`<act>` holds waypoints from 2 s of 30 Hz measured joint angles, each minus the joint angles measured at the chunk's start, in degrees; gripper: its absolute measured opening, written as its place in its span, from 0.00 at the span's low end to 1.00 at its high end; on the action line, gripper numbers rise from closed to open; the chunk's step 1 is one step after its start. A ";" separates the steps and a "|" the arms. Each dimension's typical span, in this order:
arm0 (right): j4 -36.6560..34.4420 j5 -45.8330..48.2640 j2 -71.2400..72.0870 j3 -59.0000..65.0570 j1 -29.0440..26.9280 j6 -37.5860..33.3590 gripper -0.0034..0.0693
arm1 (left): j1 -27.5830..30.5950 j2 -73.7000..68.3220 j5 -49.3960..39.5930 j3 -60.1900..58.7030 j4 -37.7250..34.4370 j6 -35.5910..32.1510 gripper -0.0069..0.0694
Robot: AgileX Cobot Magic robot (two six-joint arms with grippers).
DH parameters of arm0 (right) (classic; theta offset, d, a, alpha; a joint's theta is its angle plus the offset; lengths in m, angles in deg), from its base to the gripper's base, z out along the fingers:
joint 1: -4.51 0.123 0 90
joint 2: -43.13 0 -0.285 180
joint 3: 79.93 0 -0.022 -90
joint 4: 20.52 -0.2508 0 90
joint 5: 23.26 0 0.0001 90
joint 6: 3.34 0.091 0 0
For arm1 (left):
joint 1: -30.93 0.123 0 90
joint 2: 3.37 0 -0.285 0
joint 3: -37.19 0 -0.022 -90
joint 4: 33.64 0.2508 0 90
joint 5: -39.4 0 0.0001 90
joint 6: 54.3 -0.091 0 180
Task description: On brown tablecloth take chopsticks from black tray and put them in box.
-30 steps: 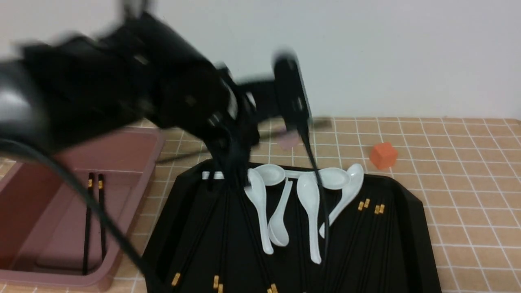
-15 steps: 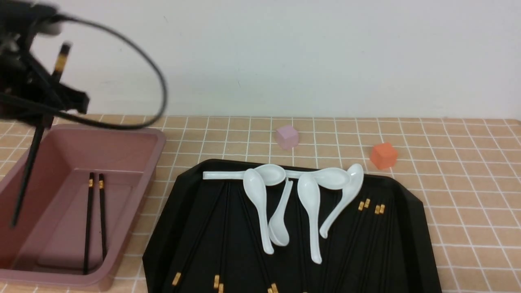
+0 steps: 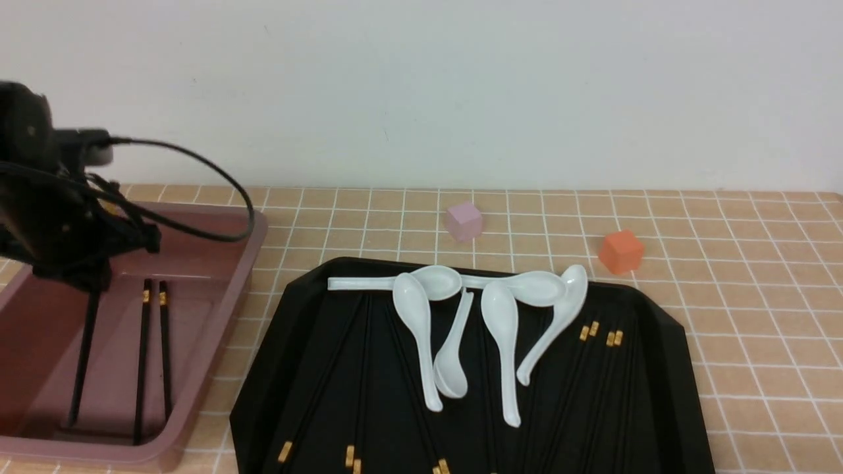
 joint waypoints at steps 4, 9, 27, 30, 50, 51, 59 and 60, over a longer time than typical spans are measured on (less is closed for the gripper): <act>0.05 0.00 0.00 0.00 0.00 0.00 0.38 | 0.00 -0.77 -0.20 0.00 -0.96 0.00 0.32; 0.05 0.00 0.00 0.00 0.00 0.00 0.38 | 0.00 0.29 -3.65 0.00 -3.83 0.07 0.52; 0.05 0.00 0.00 0.00 0.00 0.00 0.38 | 0.00 31.01 -25.84 4.63 -8.75 -2.77 0.07; 0.05 0.00 0.00 0.00 0.00 0.00 0.38 | 0.06 36.34 -25.94 3.88 -12.38 -2.82 0.07; 0.05 0.00 0.00 0.00 0.00 0.00 0.38 | 0.11 85.65 0.11 -49.16 -55.35 -22.04 0.07; 0.05 0.00 0.00 0.00 0.00 0.00 0.38 | 0.11 86.35 0.43 -50.58 -56.64 -22.12 0.07; 0.00 0.00 0.00 0.00 0.00 0.00 0.38 | 0.11 87.51 3.84 -55.28 -51.64 -24.20 0.07; 0.00 0.00 0.00 0.00 0.00 0.00 0.38 | 0.11 87.51 4.27 -55.41 -49.93 -24.48 0.07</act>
